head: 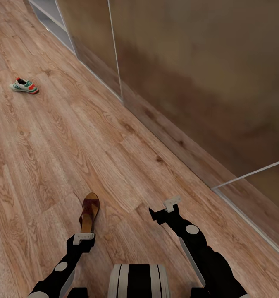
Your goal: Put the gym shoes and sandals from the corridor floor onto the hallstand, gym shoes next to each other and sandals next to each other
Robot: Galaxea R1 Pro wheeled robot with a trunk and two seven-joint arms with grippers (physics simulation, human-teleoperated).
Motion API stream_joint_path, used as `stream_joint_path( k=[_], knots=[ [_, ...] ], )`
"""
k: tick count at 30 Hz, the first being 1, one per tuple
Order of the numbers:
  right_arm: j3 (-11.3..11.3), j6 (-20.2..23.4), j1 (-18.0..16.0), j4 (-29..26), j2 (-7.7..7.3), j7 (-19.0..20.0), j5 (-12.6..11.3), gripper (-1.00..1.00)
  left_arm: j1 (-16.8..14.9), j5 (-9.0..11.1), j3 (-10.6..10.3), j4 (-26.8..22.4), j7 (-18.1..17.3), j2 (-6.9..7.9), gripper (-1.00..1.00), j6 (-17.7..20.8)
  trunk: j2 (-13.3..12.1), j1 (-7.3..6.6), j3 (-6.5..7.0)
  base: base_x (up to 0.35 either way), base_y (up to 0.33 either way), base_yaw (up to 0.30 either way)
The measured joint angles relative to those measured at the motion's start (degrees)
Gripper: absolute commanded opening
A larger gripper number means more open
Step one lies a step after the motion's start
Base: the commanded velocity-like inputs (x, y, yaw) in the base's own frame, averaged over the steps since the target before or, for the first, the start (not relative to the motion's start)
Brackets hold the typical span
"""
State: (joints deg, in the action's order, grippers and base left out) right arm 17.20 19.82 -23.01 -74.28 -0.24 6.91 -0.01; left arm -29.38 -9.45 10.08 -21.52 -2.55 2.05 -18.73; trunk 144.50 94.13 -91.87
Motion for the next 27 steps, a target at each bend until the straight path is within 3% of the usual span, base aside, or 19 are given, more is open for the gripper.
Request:
stream_joint_path(
  k=[8,27],
  knots=[
    [0.0,0.0,0.0,0.0,0.0,0.0,0.0,1.0,-0.02,0.04,0.06,0.12,0.0,0.08,1.0,-0.02,0.11,0.21,-1.77,0.0,0.0,0.0],
    [0.0,0.0,0.0,0.0,0.0,0.0,0.0,1.0,-0.03,0.1,0.15,0.21,0.07,0.19,1.0,-0.03,0.11,0.2,-1.78,0.0,0.0,0.0]
  ],
)
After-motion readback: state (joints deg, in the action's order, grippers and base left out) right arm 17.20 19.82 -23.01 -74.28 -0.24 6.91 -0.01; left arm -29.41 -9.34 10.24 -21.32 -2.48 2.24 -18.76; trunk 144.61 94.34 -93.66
